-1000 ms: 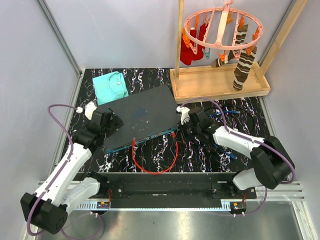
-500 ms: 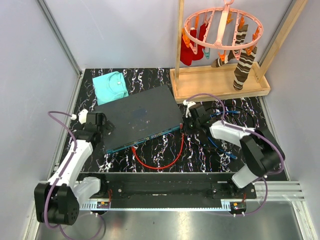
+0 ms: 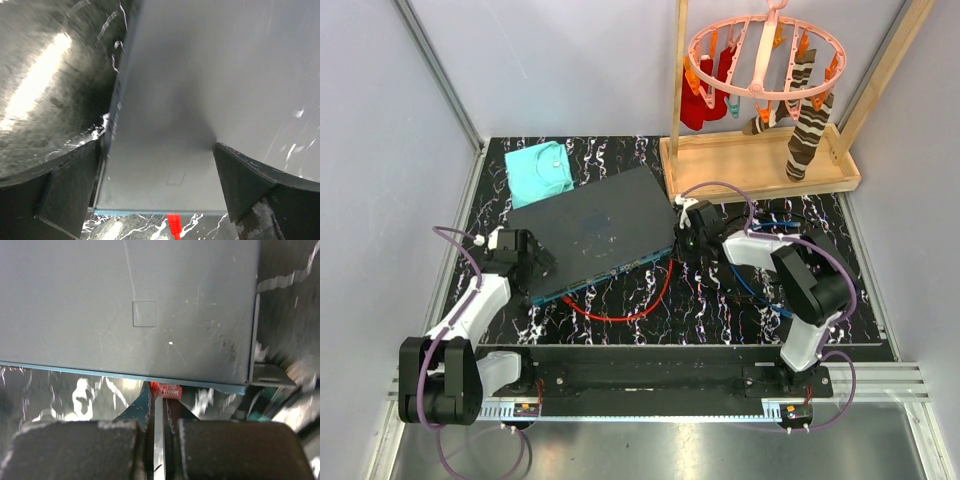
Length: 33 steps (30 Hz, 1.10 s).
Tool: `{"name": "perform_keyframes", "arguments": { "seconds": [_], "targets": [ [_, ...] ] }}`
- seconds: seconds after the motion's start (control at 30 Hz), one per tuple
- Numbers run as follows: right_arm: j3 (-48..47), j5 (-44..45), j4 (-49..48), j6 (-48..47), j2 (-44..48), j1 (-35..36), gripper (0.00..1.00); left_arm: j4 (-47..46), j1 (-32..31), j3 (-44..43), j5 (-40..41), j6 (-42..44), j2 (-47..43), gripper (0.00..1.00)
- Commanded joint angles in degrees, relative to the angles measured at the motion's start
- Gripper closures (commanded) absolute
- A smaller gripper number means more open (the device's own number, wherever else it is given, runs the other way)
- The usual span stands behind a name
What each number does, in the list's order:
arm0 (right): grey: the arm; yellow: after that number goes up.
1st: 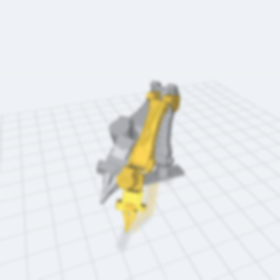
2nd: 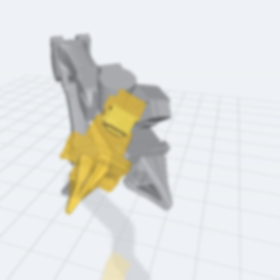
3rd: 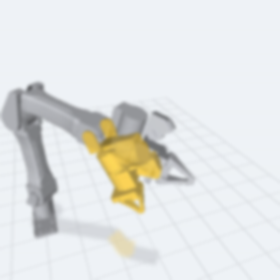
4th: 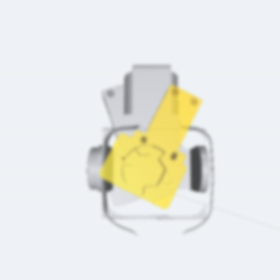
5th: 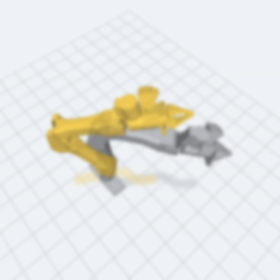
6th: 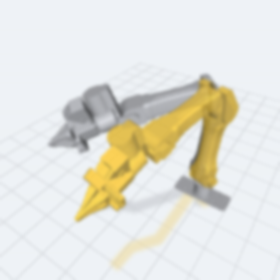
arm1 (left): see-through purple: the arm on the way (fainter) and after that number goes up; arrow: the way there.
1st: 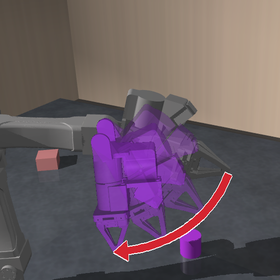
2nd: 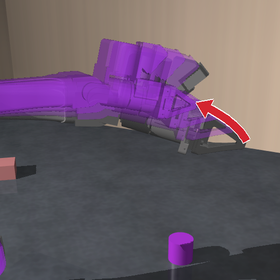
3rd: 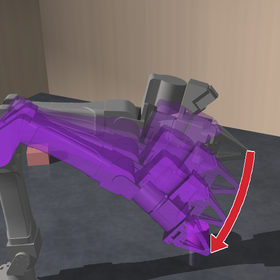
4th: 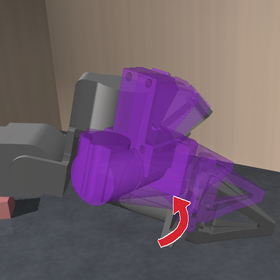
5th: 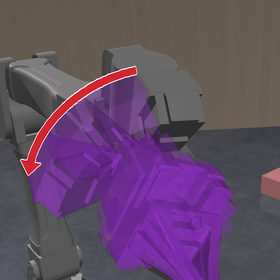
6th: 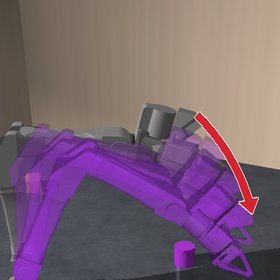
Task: Insert the plug into the switch port
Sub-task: Adjust the switch port at the center of the board.
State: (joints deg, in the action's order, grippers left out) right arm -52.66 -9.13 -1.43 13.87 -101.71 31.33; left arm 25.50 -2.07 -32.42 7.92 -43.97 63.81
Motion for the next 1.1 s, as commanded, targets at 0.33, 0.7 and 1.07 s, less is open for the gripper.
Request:
{"name": "perform_keyframes", "arguments": {
  "seconds": [0.33,0.7,1.07],
  "targets": [
    [-12.3,-0.9,-12.3,-8.3,-5.6,-2.2,1.0,-4.1,0.1,0.7,-13.8,1.9,4.0,0.01],
    [-2.4,-14.4,-0.8,-8.9,11.7,8.5,1.0,-4.0,-8.9,4.2,-17.2,-4.6,-0.7,0.02],
    [0.2,-20.8,0.6,-7.0,9.6,17.7,1.0,-4.3,-21.5,2.5,-13.0,-13.6,-2.8,0.03]
  ]
}}
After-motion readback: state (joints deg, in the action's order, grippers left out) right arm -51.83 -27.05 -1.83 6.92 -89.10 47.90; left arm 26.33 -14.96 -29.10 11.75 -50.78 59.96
